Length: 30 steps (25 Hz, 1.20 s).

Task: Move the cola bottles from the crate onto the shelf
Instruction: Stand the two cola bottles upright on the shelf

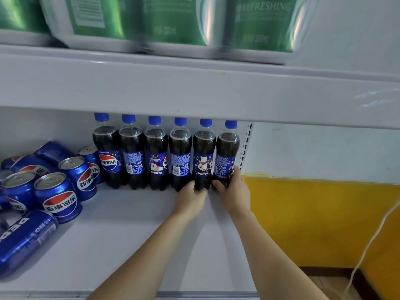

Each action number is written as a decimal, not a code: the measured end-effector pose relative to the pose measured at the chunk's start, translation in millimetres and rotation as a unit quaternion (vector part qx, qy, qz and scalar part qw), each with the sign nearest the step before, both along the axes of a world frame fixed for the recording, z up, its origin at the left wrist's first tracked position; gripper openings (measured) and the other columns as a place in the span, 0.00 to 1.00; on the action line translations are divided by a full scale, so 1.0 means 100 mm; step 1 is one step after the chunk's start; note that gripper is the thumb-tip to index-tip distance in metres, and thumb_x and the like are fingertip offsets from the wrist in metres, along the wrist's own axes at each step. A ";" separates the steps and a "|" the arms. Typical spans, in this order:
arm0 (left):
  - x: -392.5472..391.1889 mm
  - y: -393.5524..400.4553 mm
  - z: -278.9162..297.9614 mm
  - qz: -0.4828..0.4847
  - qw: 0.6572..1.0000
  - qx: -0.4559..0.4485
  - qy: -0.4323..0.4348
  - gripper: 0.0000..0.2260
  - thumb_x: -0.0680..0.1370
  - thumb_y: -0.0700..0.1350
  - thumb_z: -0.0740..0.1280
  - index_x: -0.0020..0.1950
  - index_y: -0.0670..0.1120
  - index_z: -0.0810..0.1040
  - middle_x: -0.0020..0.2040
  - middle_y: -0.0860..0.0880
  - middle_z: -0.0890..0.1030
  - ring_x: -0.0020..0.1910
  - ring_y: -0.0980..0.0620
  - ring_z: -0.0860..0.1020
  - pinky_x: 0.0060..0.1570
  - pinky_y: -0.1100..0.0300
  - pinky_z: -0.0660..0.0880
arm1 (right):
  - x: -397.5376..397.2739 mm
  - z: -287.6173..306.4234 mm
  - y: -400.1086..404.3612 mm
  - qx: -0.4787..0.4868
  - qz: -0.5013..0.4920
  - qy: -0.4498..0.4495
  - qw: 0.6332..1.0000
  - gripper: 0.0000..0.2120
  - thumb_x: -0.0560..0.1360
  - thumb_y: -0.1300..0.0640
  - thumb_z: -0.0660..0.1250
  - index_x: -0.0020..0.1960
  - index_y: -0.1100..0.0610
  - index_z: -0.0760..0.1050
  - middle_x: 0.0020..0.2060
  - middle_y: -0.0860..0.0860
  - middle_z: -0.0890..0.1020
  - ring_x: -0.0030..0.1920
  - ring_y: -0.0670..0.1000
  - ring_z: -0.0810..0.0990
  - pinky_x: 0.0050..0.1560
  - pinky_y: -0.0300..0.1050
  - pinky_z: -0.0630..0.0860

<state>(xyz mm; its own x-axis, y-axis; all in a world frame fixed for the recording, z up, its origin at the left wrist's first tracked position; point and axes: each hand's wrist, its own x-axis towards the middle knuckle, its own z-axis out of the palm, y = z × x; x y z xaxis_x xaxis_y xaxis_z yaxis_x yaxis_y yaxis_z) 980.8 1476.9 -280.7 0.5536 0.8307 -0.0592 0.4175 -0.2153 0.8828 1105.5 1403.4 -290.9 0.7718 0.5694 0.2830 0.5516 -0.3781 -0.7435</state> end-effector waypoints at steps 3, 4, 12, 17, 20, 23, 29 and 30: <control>-0.01 0.03 -0.01 -0.005 1.000 -0.006 -0.004 0.06 0.78 0.46 0.64 0.50 0.43 0.75 0.43 0.50 0.81 0.45 0.47 0.79 0.46 0.53 0.73 | 0.02 0.01 0.00 -0.008 0.012 -0.001 1.000 0.25 0.74 0.51 0.75 0.65 0.55 0.67 0.54 0.52 0.81 0.49 0.55 0.80 0.39 0.44 0.68; -0.02 0.02 0.00 -0.004 1.000 -0.009 -0.006 0.05 0.79 0.45 0.64 0.51 0.44 0.74 0.47 0.52 0.81 0.48 0.48 0.79 0.52 0.53 0.74 | 0.03 0.01 -0.01 -0.010 0.018 0.001 1.000 0.26 0.74 0.52 0.75 0.65 0.54 0.66 0.54 0.52 0.81 0.50 0.55 0.80 0.40 0.44 0.68; -0.12 0.00 0.03 0.023 0.998 -0.029 -0.053 0.20 0.80 0.43 0.65 0.72 0.46 0.71 0.65 0.48 0.80 0.60 0.50 0.79 0.63 0.50 0.76 | 0.03 0.09 -0.17 -0.021 0.029 -0.003 0.999 0.32 0.77 0.49 0.72 0.76 0.54 0.62 0.64 0.54 0.77 0.62 0.56 0.77 0.49 0.44 0.71; -0.25 -0.07 0.11 0.048 0.994 0.000 -0.102 0.18 0.80 0.43 0.65 0.71 0.47 0.70 0.59 0.51 0.81 0.52 0.54 0.79 0.53 0.59 0.73 | -0.04 0.16 -0.29 -0.017 0.012 -0.014 1.000 0.34 0.80 0.43 0.66 0.79 0.56 0.60 0.71 0.55 0.73 0.70 0.56 0.73 0.63 0.52 0.74; -0.31 -0.15 0.14 0.040 0.988 0.014 -0.151 0.18 0.80 0.46 0.67 0.70 0.49 0.71 0.57 0.52 0.81 0.51 0.56 0.80 0.53 0.60 0.74 | -0.15 0.24 -0.38 0.022 0.004 -0.023 0.999 0.31 0.80 0.43 0.66 0.78 0.55 0.62 0.71 0.53 0.75 0.71 0.54 0.73 0.65 0.49 0.72; -0.36 -0.30 0.21 0.031 0.979 0.031 -0.198 0.16 0.79 0.47 0.69 0.67 0.50 0.73 0.56 0.53 0.82 0.52 0.59 0.81 0.52 0.67 0.74 | -0.29 0.34 -0.49 0.064 0.001 -0.024 0.998 0.30 0.80 0.43 0.66 0.77 0.54 0.64 0.70 0.52 0.75 0.70 0.51 0.73 0.64 0.45 0.70; -0.47 -0.63 0.44 -0.026 0.964 0.027 -0.262 0.14 0.79 0.47 0.69 0.65 0.51 0.75 0.56 0.57 0.80 0.53 0.64 0.79 0.50 0.76 0.71 | -0.61 0.51 -0.81 0.138 -0.039 -0.006 0.990 0.29 0.80 0.41 0.64 0.77 0.51 0.65 0.69 0.47 0.76 0.69 0.46 0.73 0.67 0.47 0.72; -0.48 -0.69 0.48 -0.042 0.963 0.024 -0.265 0.14 0.79 0.48 0.69 0.65 0.52 0.74 0.56 0.57 0.80 0.53 0.65 0.78 0.51 0.75 0.71 | -0.66 0.55 -0.89 0.147 -0.054 -0.007 0.988 0.29 0.80 0.41 0.64 0.77 0.52 0.65 0.70 0.47 0.76 0.69 0.45 0.73 0.67 0.48 0.73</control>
